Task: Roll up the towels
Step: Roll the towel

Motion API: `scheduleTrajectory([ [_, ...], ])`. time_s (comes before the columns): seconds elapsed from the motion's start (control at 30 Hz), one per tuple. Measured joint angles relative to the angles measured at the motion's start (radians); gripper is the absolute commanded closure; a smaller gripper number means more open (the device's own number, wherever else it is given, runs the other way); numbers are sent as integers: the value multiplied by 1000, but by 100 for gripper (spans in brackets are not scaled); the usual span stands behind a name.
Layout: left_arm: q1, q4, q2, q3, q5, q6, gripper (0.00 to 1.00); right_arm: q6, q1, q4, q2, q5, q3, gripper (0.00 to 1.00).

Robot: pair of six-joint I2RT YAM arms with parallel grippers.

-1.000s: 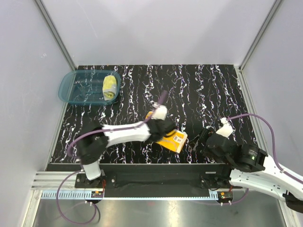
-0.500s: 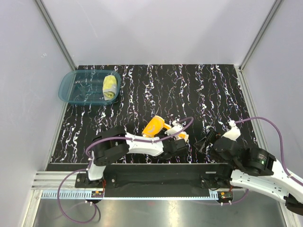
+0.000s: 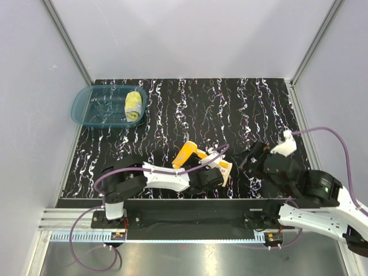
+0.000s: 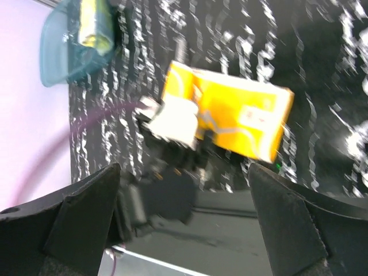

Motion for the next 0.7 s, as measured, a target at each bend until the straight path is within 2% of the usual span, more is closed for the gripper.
scheduleTrajectory([
  [0.07, -2, 7, -30, -14, 18, 2, 16, -27, 0, 30, 80, 13, 63, 1],
  [0.13, -5, 5, -67, -21, 31, 4, 1, -50, -3, 61, 154, 17, 106, 2],
  [0.27, -10, -27, -226, -23, 69, -1, 1, -75, -51, 98, 204, 4, 110, 4],
  [0.47, 25, -35, -642, -42, 143, -26, 1, -85, -110, 117, 166, -23, 70, 5],
  [0.53, 130, 29, -789, -120, 219, -39, 1, -85, -111, 124, 159, -28, 58, 5],
  [0.6, 294, 86, -885, -214, 328, -55, 1, -85, -112, 138, 160, -42, 43, 6],
  [0.7, 513, 233, -903, -400, 575, -84, 1, -85, -114, 149, 167, -57, 24, 6],
])
